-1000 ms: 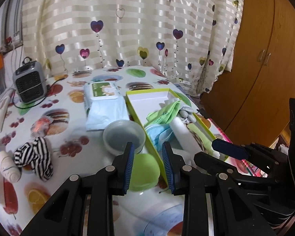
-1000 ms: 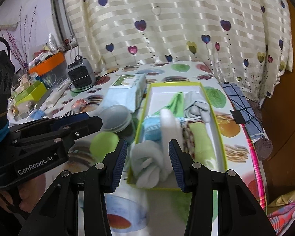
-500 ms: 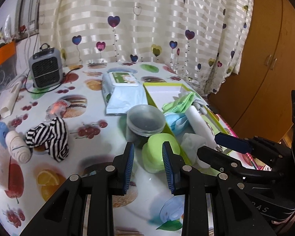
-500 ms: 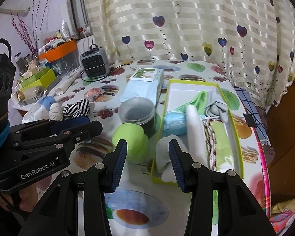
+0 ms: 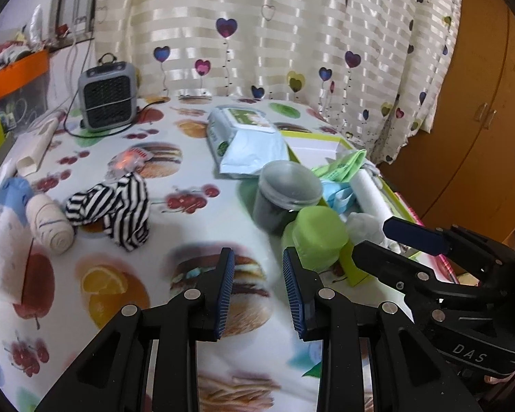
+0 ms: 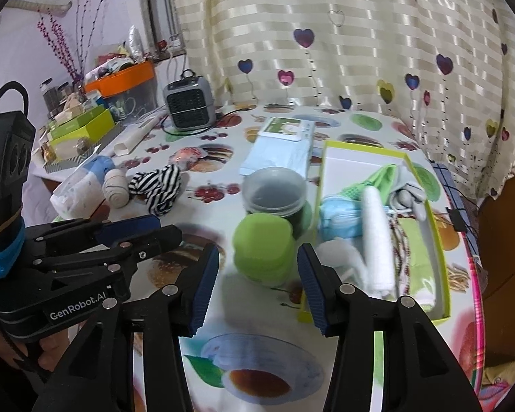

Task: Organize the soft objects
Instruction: 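Move both tools back from the box toward the pile, then grasp black-and-white striped sock with right tool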

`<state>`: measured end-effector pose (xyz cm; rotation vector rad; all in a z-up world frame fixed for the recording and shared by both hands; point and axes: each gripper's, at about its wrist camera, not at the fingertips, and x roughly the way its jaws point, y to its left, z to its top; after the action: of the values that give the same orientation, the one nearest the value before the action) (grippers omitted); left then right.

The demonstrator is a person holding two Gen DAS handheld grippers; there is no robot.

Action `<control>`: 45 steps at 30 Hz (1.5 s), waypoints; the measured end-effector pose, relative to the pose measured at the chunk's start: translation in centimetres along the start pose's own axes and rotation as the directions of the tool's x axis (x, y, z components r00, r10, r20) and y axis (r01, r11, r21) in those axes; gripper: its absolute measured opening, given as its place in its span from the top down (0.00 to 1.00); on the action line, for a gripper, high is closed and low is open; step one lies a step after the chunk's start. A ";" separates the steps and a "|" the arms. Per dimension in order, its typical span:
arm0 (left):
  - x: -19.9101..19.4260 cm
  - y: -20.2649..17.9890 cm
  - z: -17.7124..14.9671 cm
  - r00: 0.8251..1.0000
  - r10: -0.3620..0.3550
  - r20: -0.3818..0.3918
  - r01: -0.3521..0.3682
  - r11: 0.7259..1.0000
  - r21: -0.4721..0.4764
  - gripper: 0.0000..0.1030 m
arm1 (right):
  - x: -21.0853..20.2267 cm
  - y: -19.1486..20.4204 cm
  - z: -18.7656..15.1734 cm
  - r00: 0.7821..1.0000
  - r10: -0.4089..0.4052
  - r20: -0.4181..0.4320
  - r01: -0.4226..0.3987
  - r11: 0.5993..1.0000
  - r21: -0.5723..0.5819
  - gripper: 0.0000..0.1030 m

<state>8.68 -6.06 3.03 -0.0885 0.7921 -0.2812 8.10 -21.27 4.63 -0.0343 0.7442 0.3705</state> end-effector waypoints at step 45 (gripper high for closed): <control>-2.4 15.6 -0.2 0.973 0.228 0.026 -0.211 0.934 -0.288 0.57 | 11.0 9.4 4.5 0.972 0.207 -0.113 -0.212 0.977 -0.034 0.50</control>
<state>10.29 9.58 1.65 -0.2755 0.7722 0.0498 15.21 -8.27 1.57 -0.0191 0.8503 0.5913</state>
